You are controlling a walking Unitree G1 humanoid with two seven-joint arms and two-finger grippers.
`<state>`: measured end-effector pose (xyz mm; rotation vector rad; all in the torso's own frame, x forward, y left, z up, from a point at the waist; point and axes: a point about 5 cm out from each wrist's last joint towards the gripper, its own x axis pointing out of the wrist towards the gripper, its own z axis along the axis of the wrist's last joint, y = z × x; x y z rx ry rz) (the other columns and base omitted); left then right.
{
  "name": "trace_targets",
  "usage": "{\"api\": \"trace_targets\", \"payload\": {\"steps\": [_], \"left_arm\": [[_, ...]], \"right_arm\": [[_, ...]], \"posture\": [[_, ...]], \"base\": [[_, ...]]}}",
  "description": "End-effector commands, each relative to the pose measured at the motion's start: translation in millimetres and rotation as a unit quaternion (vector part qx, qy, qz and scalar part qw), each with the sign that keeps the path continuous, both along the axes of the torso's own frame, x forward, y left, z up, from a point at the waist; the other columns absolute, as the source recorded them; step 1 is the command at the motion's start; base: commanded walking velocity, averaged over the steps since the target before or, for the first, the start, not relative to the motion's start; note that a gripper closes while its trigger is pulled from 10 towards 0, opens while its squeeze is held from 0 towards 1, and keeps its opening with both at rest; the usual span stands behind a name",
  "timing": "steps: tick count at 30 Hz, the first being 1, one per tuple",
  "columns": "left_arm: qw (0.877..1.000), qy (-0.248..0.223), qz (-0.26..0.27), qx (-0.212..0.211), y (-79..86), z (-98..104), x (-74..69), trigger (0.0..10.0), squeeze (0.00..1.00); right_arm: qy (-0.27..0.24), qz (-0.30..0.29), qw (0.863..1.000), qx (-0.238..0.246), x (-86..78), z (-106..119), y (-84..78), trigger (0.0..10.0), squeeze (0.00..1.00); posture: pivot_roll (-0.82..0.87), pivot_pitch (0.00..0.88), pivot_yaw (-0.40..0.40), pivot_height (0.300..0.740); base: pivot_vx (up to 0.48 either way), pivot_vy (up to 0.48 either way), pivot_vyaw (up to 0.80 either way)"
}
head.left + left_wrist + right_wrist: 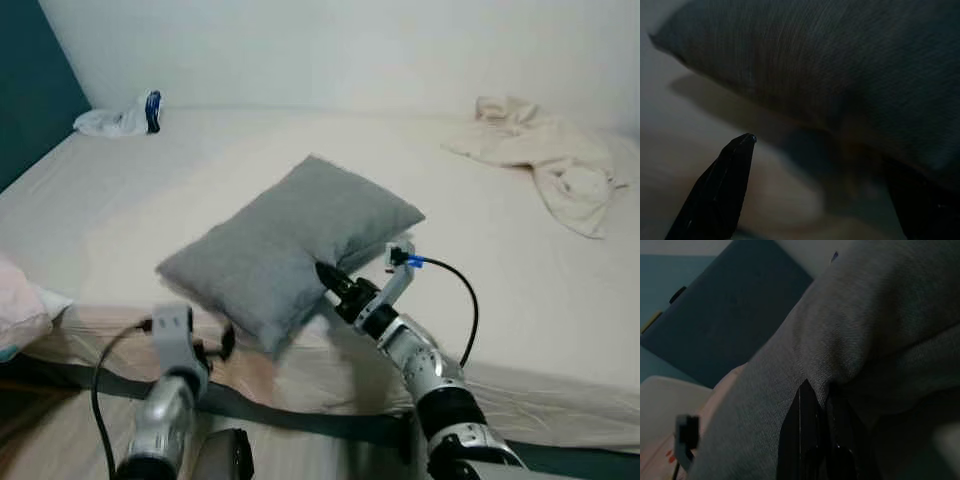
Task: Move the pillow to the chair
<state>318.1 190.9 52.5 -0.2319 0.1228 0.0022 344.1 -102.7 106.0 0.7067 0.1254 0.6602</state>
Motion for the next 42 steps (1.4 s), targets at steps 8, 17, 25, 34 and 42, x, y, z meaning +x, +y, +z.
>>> {"api": "trace_targets", "payload": {"steps": [8,17,25,34,42], "left_arm": [[0.998,0.033,0.039,-0.023,1.1,-11,1.0,10.0,0.0],[0.996,0.071,0.055,-0.024,1.7,-26,-6.9,10.0,0.0],[0.996,0.074,0.055,-0.009,14.6,-30,-13.2,10.0,0.0],[0.995,0.083,0.058,-0.001,24.6,-37,-22.2,10.0,0.0],[0.993,0.107,0.057,-0.01,23.7,-43,-26.1,10.0,0.0]], "right_arm": [[-0.02,-0.015,1.0,-0.004,3.3,9,-22.9,0.0,0.0],[-0.031,-0.018,0.999,0.002,7.7,16,-20.6,0.0,0.0],[-0.015,-0.032,0.999,0.003,5.0,7,-22.5,0.0,0.0],[-0.002,-0.039,0.999,-0.007,1.3,-2,-23.9,0.0,0.0],[0.003,-0.039,0.999,-0.019,1.0,-5,-24.0,0.0,0.0]], "posture": [[-0.04,0.0,0.018,0.539],[-0.03,0.0,0.014,0.579],[-0.02,0.0,0.014,0.614],[-0.02,0.0,0.012,0.654],[-0.02,0.0,0.002,0.684]], "base": [[0.0,0.0,0.0],[0.0,0.0,0.0],[0.0,0.0,0.0],[0.0,0.0,0.0],[0.0,0.0,0.0]]}}
